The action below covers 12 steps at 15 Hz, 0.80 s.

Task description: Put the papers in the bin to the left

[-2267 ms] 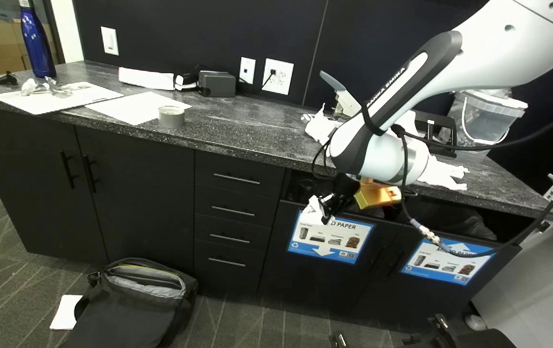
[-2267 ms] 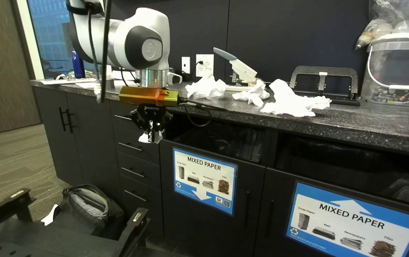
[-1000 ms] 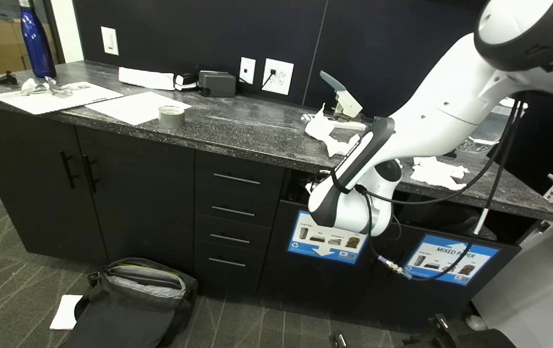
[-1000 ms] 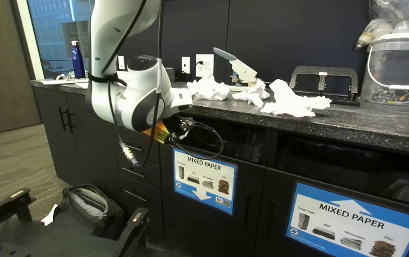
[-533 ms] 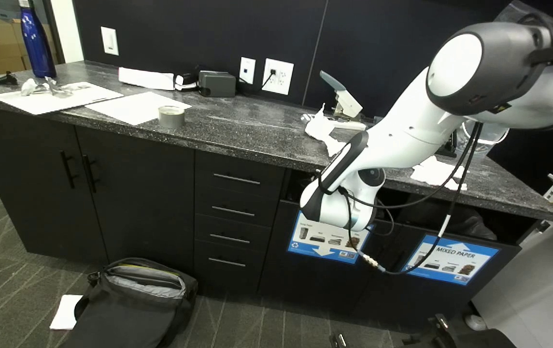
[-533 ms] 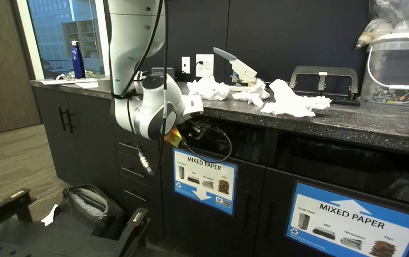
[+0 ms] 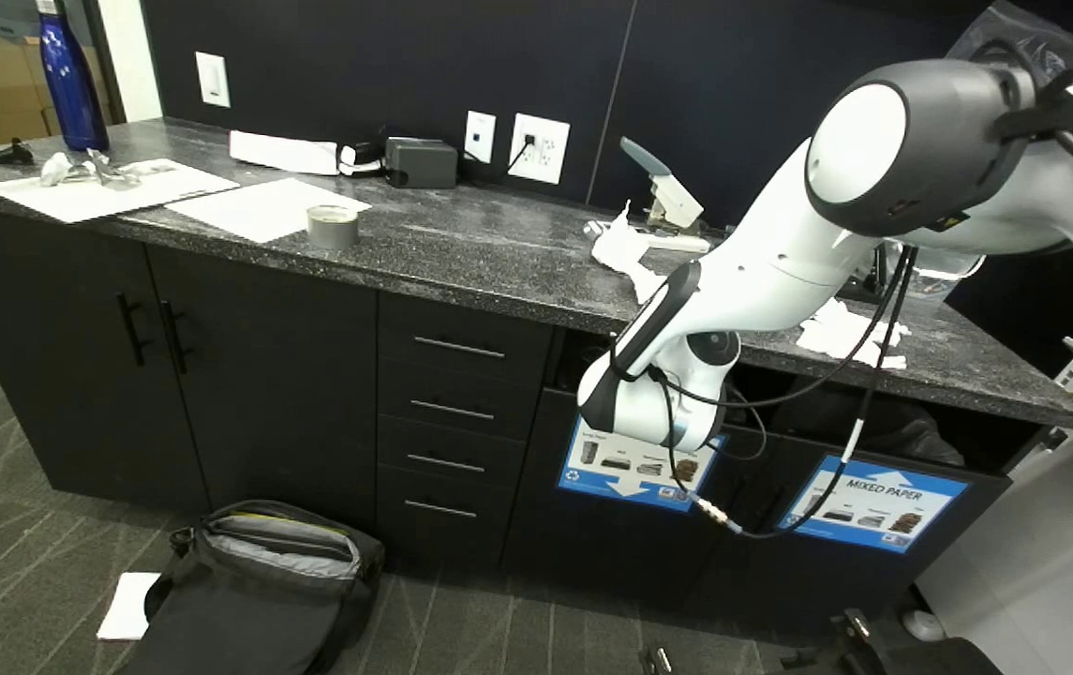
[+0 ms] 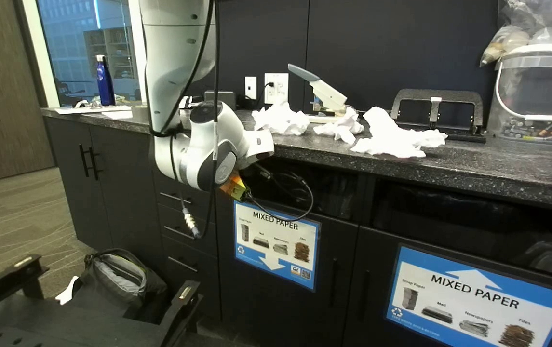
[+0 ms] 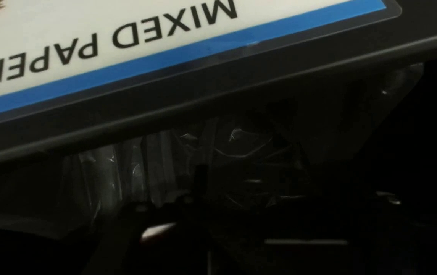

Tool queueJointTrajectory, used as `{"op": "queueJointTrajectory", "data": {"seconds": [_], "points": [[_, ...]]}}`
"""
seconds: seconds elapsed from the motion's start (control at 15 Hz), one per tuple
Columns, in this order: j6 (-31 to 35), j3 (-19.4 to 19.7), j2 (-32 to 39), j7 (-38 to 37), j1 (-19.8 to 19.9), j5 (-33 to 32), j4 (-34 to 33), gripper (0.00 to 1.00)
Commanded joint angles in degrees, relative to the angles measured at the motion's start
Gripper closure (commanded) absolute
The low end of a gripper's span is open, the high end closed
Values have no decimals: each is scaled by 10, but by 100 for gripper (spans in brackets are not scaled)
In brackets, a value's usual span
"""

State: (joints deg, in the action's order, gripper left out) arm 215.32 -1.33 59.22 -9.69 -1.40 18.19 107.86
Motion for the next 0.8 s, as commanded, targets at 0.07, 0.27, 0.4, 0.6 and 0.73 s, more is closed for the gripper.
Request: {"op": "queueJointTrajectory", "data": {"seconds": [0.07,0.27,0.4,0.6,0.73], "points": [[-125,18,-144,23,-50,74,132,0],[-252,22,-232,13,-69,50,186,0],[-350,34,-297,2,-88,33,219,1],[-495,38,-386,-23,-96,-12,236,0],[-582,18,-428,-43,-75,-24,204,0]]}}
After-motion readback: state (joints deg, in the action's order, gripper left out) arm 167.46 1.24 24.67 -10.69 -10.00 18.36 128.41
